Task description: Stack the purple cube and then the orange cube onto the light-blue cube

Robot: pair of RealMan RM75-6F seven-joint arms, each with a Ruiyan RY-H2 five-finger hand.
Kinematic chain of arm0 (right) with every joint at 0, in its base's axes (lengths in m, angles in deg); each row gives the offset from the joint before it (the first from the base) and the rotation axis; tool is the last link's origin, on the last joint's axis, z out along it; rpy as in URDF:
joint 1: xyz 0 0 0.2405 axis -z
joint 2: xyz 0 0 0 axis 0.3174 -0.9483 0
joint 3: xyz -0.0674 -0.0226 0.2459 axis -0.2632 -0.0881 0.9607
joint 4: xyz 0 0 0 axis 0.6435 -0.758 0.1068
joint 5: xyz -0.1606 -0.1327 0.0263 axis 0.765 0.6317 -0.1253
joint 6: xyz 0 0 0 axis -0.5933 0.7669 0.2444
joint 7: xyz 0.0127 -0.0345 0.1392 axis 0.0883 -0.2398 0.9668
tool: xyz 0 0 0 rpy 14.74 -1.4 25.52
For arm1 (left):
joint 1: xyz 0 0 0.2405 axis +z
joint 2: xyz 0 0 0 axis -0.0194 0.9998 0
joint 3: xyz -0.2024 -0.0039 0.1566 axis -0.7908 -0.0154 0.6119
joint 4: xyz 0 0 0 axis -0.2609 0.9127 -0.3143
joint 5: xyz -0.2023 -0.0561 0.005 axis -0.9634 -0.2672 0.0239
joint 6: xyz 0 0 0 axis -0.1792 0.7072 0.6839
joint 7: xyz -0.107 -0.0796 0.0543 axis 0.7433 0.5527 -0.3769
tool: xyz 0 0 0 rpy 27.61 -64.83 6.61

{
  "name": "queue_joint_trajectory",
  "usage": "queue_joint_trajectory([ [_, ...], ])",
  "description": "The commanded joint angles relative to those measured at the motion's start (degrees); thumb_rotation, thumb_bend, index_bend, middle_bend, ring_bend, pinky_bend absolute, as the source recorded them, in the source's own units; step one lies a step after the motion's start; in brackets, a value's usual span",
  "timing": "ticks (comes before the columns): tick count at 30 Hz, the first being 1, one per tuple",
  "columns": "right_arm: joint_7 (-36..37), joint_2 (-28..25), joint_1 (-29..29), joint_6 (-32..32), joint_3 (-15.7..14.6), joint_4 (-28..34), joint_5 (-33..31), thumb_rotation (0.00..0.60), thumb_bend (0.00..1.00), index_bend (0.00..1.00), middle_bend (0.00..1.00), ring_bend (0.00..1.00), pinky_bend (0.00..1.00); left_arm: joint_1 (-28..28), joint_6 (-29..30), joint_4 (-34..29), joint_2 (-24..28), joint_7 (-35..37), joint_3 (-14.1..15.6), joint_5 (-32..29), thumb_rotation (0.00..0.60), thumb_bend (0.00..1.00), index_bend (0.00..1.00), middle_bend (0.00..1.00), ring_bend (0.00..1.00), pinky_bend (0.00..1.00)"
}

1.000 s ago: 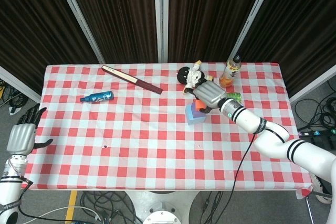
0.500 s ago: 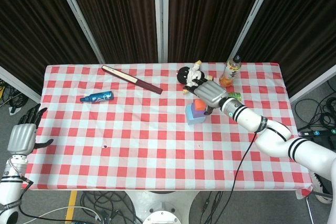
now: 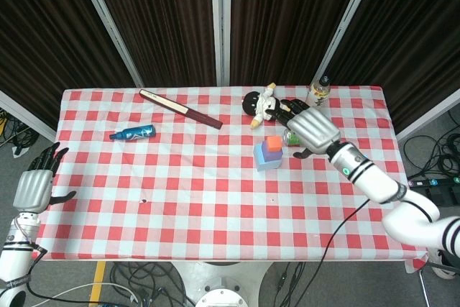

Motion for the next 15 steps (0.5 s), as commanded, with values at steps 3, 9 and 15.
queue_joint_trajectory([
  [3,-22.65,4.05,20.8,31.64,-5.09,12.59,-8.71,0.6,0.04,0.04,0.15,0.0,0.08,-0.24,0.24,-0.22,-0.28,-0.86,0.46,0.84,0.6,0.0,0.16,0.12,0.08,0.18],
  [9,-18.65,12.51,29.11,36.66,-8.67,6.0,-9.17,0.6,0.05,0.03,0.13,0.0,0.07,-0.52,1.25,-0.08,-0.88,-2.63,0.96,2.19,0.6,0.0,0.16,0.12,0.08,0.18],
  [15,-17.08,17.68,32.99,38.74,-8.52,-0.38,-8.78,0.6,0.05,0.03,0.14,0.0,0.06,-0.77,2.41,0.17,-1.47,-2.79,1.6,3.9,0.6,0.0,0.16,0.12,0.08,0.18],
])
